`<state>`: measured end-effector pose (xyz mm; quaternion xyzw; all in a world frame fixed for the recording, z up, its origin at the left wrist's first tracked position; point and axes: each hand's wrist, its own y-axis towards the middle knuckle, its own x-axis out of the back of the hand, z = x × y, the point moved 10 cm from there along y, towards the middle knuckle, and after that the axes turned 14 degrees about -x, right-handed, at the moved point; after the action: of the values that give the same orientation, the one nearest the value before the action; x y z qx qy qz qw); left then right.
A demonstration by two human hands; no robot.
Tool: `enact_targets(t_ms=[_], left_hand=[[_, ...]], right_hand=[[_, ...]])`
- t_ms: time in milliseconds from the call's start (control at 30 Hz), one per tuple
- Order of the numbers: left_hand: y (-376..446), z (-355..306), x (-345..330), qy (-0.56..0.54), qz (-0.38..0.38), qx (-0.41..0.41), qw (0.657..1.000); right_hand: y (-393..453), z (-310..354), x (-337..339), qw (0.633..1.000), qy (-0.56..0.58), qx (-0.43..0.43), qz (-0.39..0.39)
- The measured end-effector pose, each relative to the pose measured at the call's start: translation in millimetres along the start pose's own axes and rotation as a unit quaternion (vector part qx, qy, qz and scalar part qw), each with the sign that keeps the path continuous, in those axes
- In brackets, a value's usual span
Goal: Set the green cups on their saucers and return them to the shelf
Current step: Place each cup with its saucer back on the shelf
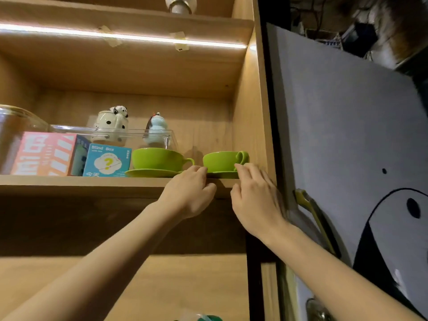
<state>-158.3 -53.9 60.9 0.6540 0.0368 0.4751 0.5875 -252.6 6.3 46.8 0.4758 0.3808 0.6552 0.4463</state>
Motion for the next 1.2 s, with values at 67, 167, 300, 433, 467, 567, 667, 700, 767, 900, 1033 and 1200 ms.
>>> enact_targets(t_ms=[67,167,300,433,467,567,667,700,767,900,1033,1200], left_hand=[[8.2,3.1,-9.3,0.024,0.040,0.016,0.999],[12.0,4.8,-12.5,0.052,0.046,0.022,0.997],[9.6,2.0,-9.9,0.038,0.017,0.014,0.999],[7.8,-2.0,-9.7,0.004,0.013,0.001,1.000],[7.3,-2.8,-9.3,-0.010,0.010,0.000,1.000],[6.4,-4.6,-9.3,-0.033,0.000,-0.005,0.999],[5.1,-7.7,-10.8,-0.047,-0.011,-0.011,0.999],[4.6,-9.6,-10.7,-0.046,-0.015,-0.015,0.999],[3.6,-14.0,-10.5,-0.039,-0.023,-0.027,0.999],[2.3,-25.0,-8.5,-0.015,-0.033,-0.053,0.998],[-1.5,-36.2,-2.9,0.021,-0.058,-0.082,0.995],[-7.2,-40.3,-3.6,0.000,-0.099,-0.079,0.992]], right_hand=[[-4.4,0.7,-10.2,0.998,-0.029,0.033,0.039],[-8.3,-0.9,-19.2,0.994,-0.072,0.052,0.067],[-5.2,-4.9,-20.5,0.992,-0.095,0.051,0.060],[-2.2,-10.7,-22.6,0.993,-0.091,0.032,0.067],[-1.7,-11.9,-22.6,0.993,-0.091,0.029,0.068],[-0.2,-16.2,-23.0,0.993,-0.091,0.024,0.072],[-0.8,-17.9,-24.2,0.993,-0.102,0.030,0.056],[-0.9,-18.1,-23.9,0.993,-0.105,0.031,0.044],[-0.6,-18.1,-22.9,0.993,-0.111,0.031,0.028],[2.5,-25.1,-29.1,0.989,-0.129,0.020,0.062],[6.4,-29.2,-29.1,0.987,-0.147,0.012,0.069],[10.4,-29.0,-29.3,0.986,-0.159,0.016,0.049]])
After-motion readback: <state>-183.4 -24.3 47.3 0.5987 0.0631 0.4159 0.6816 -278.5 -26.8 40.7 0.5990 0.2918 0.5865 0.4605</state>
